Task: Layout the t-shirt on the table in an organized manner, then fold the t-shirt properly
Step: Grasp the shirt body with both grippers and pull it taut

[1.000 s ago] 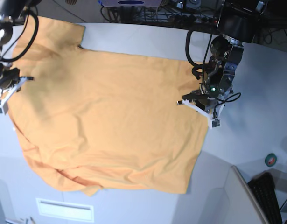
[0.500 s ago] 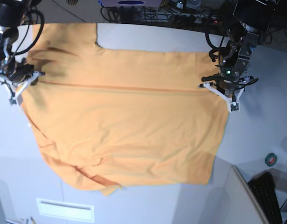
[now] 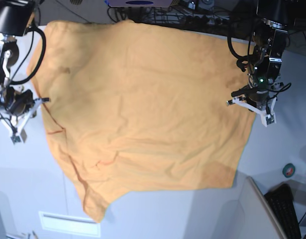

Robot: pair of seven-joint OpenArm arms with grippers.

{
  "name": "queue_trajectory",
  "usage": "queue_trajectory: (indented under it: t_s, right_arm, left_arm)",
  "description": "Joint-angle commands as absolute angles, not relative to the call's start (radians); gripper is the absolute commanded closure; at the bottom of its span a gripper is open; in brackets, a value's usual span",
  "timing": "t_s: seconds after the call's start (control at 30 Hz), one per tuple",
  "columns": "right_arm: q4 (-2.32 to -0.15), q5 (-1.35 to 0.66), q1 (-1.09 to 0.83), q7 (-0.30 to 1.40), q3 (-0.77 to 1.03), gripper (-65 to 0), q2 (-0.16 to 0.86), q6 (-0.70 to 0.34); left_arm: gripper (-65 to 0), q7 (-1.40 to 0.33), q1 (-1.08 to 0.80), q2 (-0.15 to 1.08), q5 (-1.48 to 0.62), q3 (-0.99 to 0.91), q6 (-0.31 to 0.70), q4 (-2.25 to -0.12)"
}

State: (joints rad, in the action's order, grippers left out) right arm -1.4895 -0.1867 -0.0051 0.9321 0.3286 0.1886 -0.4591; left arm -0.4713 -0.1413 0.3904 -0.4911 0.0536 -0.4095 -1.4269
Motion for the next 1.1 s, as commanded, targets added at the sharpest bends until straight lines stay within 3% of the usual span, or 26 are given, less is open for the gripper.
queue_trajectory:
  t_s: [0.0,0.1,0.2,0.37,0.73,0.93,1.07]
  right_arm:
    - [-1.469,-0.200,0.044,0.914,0.285,0.0,0.199,-0.464]
    - [-1.325,-0.199,0.151,0.829,0.133,0.0,0.211,-0.443]
    - [-1.144,-0.159,0.254,0.748,0.002,0.0,0.206,-0.344]
    - [-1.046,-0.088,0.294,0.673,-0.105,0.0,0.197,-0.323]
    - [-0.800,0.094,0.361,0.532,0.001,0.0,0.185,-0.323]
    - [-0.791,0.200,0.387,0.492,0.133,0.0,0.188,-0.323]
    - [-0.788,0.260,0.407,0.487,0.200,0.0,0.191,-0.323]
  left_arm:
    - [0.0,-0.460,-0.130,0.387,-0.481,0.047,-0.414,-1.434]
    - [0.0,-0.460,-0.084,0.357,-0.479,0.047,-0.415,-1.369]
    - [0.0,-0.453,-0.067,0.352,-0.479,0.050,-0.415,-1.297]
    - [0.0,-0.453,-0.073,0.357,-0.479,0.044,-0.415,-1.251]
    - [0.0,-0.452,-0.067,0.380,-0.479,0.042,-0.412,-1.176]
    - [0.0,-0.450,-0.067,0.380,-0.478,0.042,-0.412,-1.176]
    - [0.0,-0.450,-0.065,0.371,-0.354,0.041,-0.412,-1.170]
